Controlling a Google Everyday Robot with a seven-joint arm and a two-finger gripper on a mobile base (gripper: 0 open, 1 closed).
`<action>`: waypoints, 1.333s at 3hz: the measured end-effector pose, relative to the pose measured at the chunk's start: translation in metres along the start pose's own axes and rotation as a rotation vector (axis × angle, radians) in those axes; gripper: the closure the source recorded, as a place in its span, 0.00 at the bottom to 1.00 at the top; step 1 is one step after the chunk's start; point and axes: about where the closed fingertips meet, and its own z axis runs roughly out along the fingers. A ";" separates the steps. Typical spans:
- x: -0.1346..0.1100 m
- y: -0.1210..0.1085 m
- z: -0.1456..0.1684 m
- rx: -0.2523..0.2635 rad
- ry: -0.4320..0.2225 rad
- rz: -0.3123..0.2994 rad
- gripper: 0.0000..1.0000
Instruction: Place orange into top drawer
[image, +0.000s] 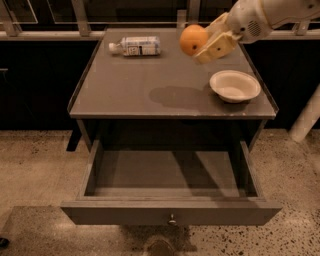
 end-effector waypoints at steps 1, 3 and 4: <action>-0.021 0.031 -0.035 0.109 -0.118 -0.072 1.00; 0.011 0.083 -0.018 0.155 -0.275 -0.112 1.00; 0.025 0.092 -0.002 0.171 -0.346 -0.080 1.00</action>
Offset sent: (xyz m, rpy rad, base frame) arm -0.1529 -0.1059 -0.2050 0.2922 -0.0438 -0.1988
